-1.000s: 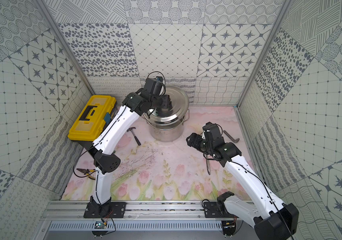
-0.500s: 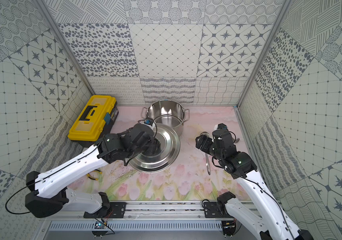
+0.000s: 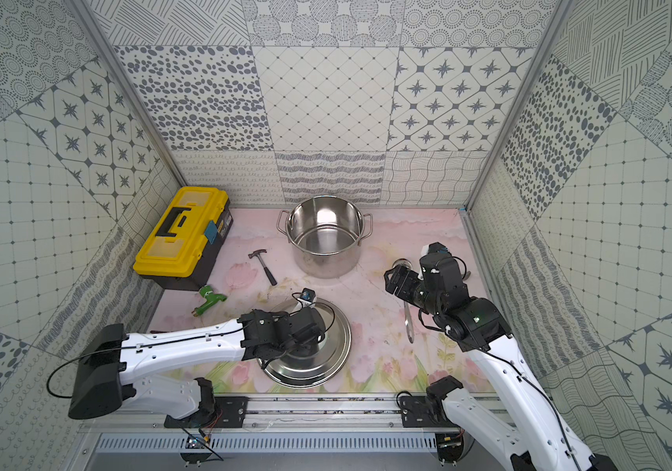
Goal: Stir the soup with a spoon
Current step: Place the lid at the center of the board.
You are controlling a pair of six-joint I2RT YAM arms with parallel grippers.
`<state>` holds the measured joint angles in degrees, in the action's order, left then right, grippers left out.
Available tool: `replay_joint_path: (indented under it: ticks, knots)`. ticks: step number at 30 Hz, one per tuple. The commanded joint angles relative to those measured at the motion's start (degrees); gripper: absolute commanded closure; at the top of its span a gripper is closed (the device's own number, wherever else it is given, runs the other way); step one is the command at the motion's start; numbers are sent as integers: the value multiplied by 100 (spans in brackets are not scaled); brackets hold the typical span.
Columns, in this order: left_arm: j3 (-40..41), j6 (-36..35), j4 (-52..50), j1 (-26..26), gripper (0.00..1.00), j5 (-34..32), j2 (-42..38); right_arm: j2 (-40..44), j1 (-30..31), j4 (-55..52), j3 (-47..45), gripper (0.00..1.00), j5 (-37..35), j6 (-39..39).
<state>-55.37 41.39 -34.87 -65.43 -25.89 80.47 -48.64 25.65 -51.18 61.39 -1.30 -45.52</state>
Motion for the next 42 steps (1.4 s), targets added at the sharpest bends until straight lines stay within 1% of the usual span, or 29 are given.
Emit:
replay_joint_path:
  ticks: [1,6,14,19,24,31,37,39,40,41,42]
  knots:
    - [37,-52,1741,-46,100,0,472,161,15,-31,127,16,-2,-97]
    - [-35,-242,2046,-33,100,5,909,141,16,-50,137,16,-102,-77]
    - [42,-374,2476,98,100,110,1249,-103,15,-41,184,15,-101,22]
    - [-1,-385,2562,253,100,207,1461,-203,14,-35,132,15,-125,23]
    - [34,-343,2553,412,100,164,1559,-287,10,-39,74,16,-121,16]
    - [11,-322,2470,562,100,93,1724,-467,-16,-32,-452,16,-344,153]
    - [-50,-275,2400,608,100,128,1908,-804,-85,-33,-869,16,-608,169]
    - [-37,-229,2373,601,98,162,1969,-920,-103,-15,-969,15,-682,190]
    - [-44,-204,2379,597,95,187,1994,-986,-128,10,-1007,15,-694,211]
    - [-38,-190,2365,602,91,196,2008,-1036,-147,35,-1039,15,-684,227]
    - [-36,-168,2348,595,85,198,2013,-1091,-172,61,-1062,15,-675,247]
